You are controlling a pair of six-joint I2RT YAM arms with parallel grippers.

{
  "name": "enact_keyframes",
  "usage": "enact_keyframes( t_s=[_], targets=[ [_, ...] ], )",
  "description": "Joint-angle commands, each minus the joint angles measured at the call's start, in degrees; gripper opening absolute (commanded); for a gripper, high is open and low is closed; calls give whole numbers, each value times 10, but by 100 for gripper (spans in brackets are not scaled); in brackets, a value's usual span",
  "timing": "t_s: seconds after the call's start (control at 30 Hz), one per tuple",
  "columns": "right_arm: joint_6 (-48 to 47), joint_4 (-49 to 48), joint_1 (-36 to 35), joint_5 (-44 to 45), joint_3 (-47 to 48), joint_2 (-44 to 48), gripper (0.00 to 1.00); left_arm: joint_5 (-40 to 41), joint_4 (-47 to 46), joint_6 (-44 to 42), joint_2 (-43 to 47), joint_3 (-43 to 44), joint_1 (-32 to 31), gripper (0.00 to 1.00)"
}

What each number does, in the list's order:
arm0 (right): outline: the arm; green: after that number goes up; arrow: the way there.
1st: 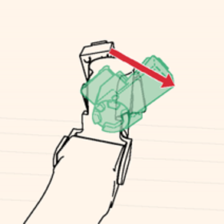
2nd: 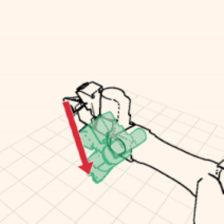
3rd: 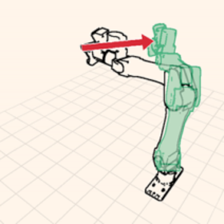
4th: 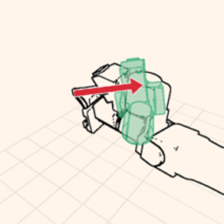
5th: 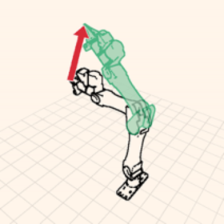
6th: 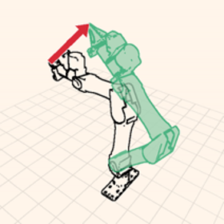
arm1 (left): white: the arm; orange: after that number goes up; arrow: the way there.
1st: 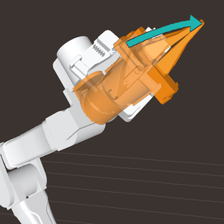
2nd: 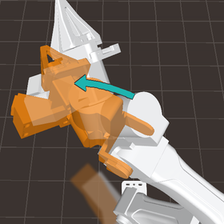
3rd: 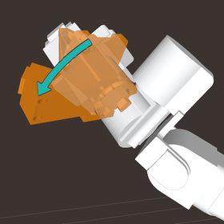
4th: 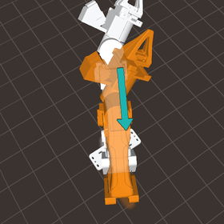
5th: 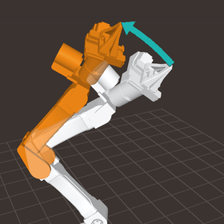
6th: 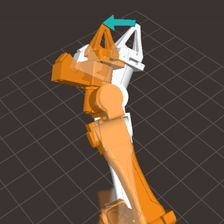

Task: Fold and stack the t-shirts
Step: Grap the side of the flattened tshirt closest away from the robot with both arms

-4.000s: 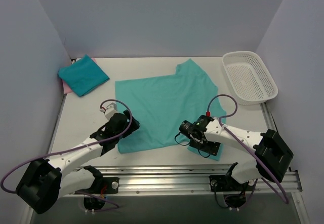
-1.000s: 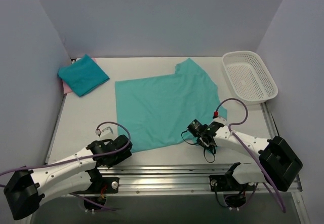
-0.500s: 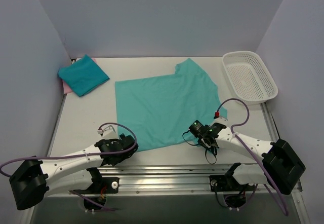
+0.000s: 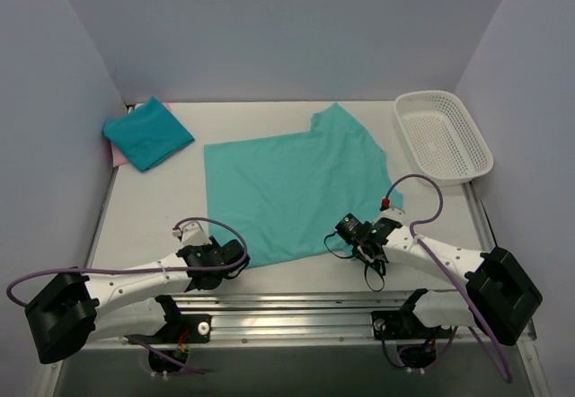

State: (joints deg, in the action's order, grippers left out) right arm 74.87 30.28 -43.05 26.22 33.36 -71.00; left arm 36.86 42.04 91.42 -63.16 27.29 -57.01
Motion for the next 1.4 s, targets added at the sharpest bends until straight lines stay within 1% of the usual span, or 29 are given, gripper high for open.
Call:
enact_keyframes(
  t_s=[0.0,0.1,0.13,0.17,0.2,0.23,0.27,0.33,0.5,0.53,0.63,0.7,0.77,0.97,1.13,1.23,1.37],
  targets=[
    [0,37,3,34,2,13,0,-7,-22,38,-14,-3,-2,49],
    [1,39,3,36,4,13,0,-3,-25,38,-13,-2,-2,43],
    [1,41,3,36,5,13,0,-1,-20,38,-9,-1,-2,37],
    [2,42,2,36,4,14,0,6,-16,38,-7,2,-2,33],
    [4,45,3,37,5,17,0,9,-9,38,-3,5,-2,27],
    [5,48,3,37,5,19,0,14,11,42,4,8,-2,6],
    [5,50,2,38,4,22,0,18,27,48,8,11,-2,3],
    [6,53,3,37,5,28,0,34,59,46,29,21,-2,2],
    [12,72,3,40,16,29,0,46,89,32,86,25,-1,2],
    [13,75,3,42,18,31,0,61,116,33,99,37,-1,2],
    [16,82,3,44,24,36,0,94,168,35,116,63,1,2],
    [16,83,3,43,23,39,0,103,175,25,122,71,7,2],
    [18,86,2,40,23,36,0,103,165,-1,126,78,16,2],
    [12,89,2,47,42,35,0,76,90,-84,116,79,73,2],
    [-9,95,2,71,100,10,0,47,16,-148,111,73,121,2],
    [-28,91,2,83,139,-23,0,44,-9,-169,107,76,137,2],
    [-52,80,2,95,186,-90,0,34,-35,-191,96,82,157,2]
  ],
)
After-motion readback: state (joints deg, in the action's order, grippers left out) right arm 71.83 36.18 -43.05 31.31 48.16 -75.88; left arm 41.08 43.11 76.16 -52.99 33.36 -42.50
